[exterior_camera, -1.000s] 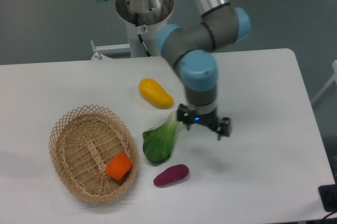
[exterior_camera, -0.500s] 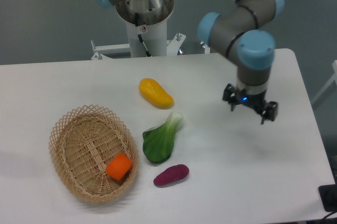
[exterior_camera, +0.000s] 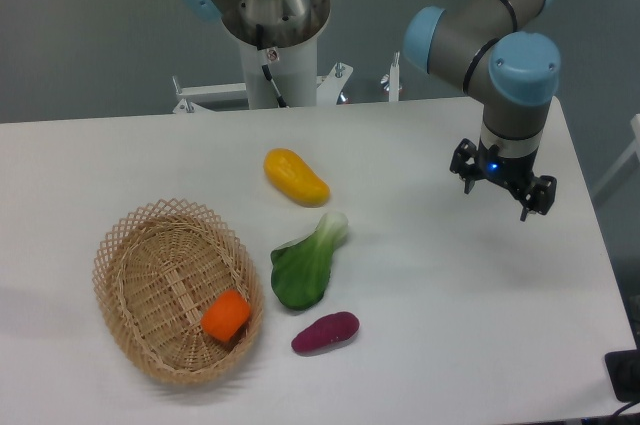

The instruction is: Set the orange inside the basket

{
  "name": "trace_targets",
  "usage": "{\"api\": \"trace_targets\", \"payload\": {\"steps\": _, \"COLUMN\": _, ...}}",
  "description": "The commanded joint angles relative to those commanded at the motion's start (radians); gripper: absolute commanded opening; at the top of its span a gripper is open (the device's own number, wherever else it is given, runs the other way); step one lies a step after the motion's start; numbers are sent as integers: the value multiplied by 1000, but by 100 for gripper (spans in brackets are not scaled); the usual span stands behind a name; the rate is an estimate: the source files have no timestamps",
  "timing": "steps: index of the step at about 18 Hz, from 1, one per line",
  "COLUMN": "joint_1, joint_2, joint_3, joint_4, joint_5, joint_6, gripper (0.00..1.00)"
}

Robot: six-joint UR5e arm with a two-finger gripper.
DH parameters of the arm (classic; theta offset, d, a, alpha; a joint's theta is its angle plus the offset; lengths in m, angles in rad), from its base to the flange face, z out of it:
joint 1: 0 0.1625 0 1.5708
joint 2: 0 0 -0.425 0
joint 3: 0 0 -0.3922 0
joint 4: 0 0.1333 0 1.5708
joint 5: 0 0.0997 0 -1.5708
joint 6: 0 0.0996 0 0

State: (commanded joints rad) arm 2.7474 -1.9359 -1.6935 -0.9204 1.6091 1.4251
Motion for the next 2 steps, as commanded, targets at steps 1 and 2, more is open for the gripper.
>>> {"api": "trace_targets", "payload": {"steps": 1, "joint_1": 0, "joint_2": 2, "joint_3": 0, "joint_4": 0, "joint_5": 0, "joint_6": 0, "gripper": 100}}
{"api": "trace_targets", "payload": {"steps": 2, "joint_1": 0, "joint_2": 2, "joint_3": 0, "joint_4": 0, "joint_5": 0, "joint_6": 0, "gripper": 100}}
